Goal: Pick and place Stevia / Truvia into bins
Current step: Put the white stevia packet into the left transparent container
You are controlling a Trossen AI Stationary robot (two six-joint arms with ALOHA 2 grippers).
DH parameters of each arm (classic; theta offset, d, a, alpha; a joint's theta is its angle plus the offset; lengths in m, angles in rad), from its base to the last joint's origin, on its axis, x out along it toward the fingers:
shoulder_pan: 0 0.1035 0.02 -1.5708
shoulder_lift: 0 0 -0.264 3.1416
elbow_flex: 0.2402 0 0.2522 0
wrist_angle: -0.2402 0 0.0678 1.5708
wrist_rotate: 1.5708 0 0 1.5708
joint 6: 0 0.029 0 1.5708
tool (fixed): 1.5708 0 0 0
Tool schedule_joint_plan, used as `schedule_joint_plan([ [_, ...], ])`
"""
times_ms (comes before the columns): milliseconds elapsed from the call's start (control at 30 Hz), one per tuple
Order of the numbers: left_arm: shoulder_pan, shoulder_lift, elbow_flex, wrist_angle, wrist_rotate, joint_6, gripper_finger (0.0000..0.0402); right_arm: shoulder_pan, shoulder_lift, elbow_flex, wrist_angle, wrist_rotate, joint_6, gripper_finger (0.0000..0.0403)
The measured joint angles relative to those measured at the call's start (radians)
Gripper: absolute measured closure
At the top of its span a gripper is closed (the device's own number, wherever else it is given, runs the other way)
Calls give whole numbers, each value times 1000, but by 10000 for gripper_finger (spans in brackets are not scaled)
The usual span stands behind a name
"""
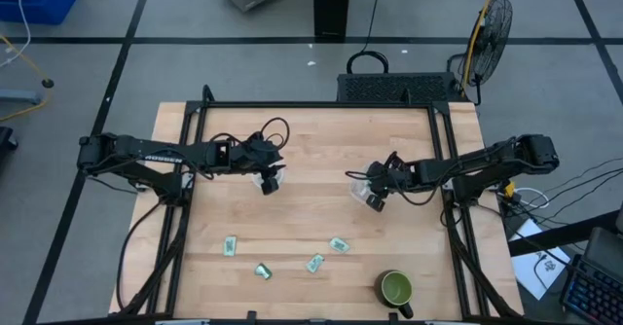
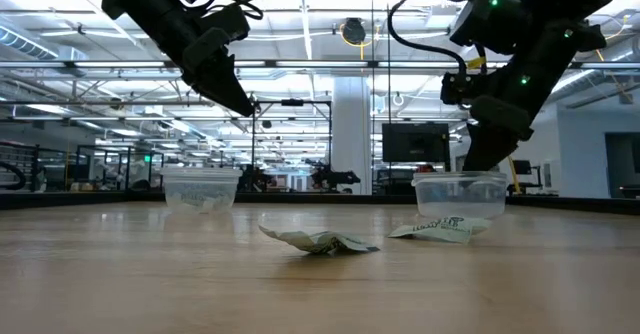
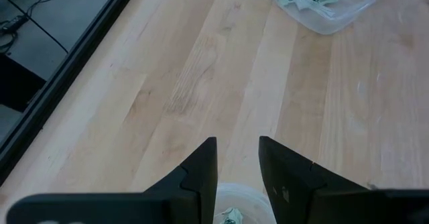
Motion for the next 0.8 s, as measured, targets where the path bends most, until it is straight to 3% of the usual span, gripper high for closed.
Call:
schedule_joint_plan([
  [267,-2,0,0,-2,29,-1,284,9,-20,0,263,-1,-132,291],
  [467,-16,0,0,-43,251,-2,284,29,-84,1,432,-1,-174,298],
  [633,-76,0,0,-274,546,-31,284,68,-104,1,480,-2,-174,302],
  [700,-115,0,0,-370,591,-104,284,80,-104,1,479,-2,-174,302],
  [800,-178,0,0,-473,553,-238,284,97,-97,1,480,-2,-174,302],
])
